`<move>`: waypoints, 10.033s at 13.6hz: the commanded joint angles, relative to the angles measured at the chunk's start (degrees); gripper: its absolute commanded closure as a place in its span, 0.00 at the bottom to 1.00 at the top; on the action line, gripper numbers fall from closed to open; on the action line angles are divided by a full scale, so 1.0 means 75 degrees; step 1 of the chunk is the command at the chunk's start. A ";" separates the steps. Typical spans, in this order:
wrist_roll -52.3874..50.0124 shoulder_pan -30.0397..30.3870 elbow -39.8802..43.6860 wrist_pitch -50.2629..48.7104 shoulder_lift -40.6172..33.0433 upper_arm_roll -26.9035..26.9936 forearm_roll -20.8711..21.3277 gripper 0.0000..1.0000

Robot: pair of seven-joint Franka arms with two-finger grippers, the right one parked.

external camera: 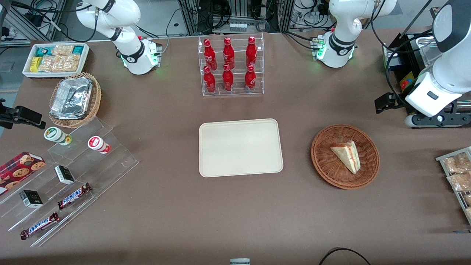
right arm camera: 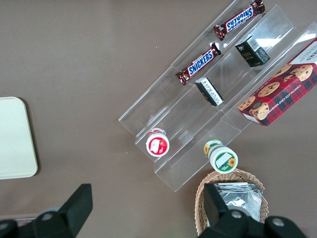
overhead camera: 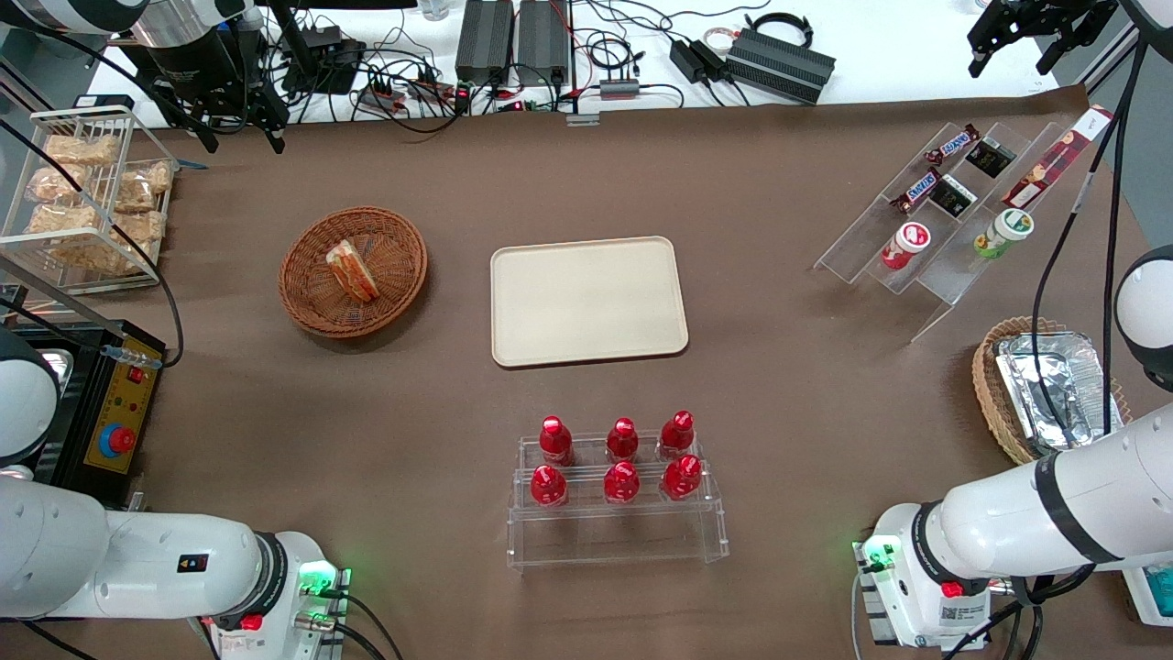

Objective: Place sandwich from basket to tray

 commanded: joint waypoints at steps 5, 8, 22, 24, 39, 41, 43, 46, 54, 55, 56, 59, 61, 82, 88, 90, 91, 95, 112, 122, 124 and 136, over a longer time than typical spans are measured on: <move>0.0080 -0.0033 0.0062 0.0018 0.0442 -0.0018 -0.0082 0.00; 0.0080 -0.0045 -0.0522 0.0824 0.0525 -0.0018 -0.0047 0.00; -0.1110 -0.0092 -0.3711 0.5396 0.0829 -0.0018 0.0024 0.00; -0.2374 -0.0092 -0.3724 0.5550 0.0946 -0.0018 0.0024 0.00; -0.5404 -0.0057 -0.3665 0.6171 0.1907 -0.0018 0.0024 0.00; -0.5404 -0.0034 -0.3653 0.6195 0.1989 -0.0007 0.0024 0.00; -0.5404 -0.0033 -0.3642 0.6253 0.2118 -0.0006 0.0024 0.00; -0.5439 -0.0010 -0.3630 0.6277 0.2259 0.0005 0.0012 0.00; -0.5288 -0.0022 -0.3584 0.5904 0.2190 0.0005 0.0024 1.00; -0.4974 -0.0022 -0.3328 0.5519 0.2050 0.0005 0.0012 1.00; -0.4785 -0.0033 -0.2989 0.4865 0.2002 0.0005 0.0012 1.00; -0.4748 -0.0162 -0.1980 0.3631 0.2025 -0.0041 0.0012 1.00; -0.4713 -0.0465 -0.1838 0.3535 0.2013 -0.0042 0.0012 1.00; -0.6845 -0.4908 0.2298 0.3605 0.5528 -0.0146 -0.0466 1.00; -0.7278 -0.5224 0.2732 0.3547 0.6032 -0.0159 -0.0457 1.00; -0.7349 -0.5225 0.2780 0.3546 0.6138 -0.0159 -0.0433 1.00; -0.7361 -0.5248 0.2780 0.3558 0.6173 -0.0147 -0.0433 1.00; -0.7549 -0.5248 0.2862 0.3546 0.6337 -0.0135 -0.0398 1.00; -0.7280 -0.5062 0.3612 0.1603 0.4381 -0.0100 -0.0281 0.00; -0.3664 -0.2475 0.1635 0.0699 0.2614 -0.0100 -0.0257 0.00; -0.2597 -0.1935 0.0979 0.0734 0.2074 -0.0100 -0.0257 0.00; 0.1625 0.0714 -0.0021 -0.0672 -0.0294 -0.0404 -0.0257 0.00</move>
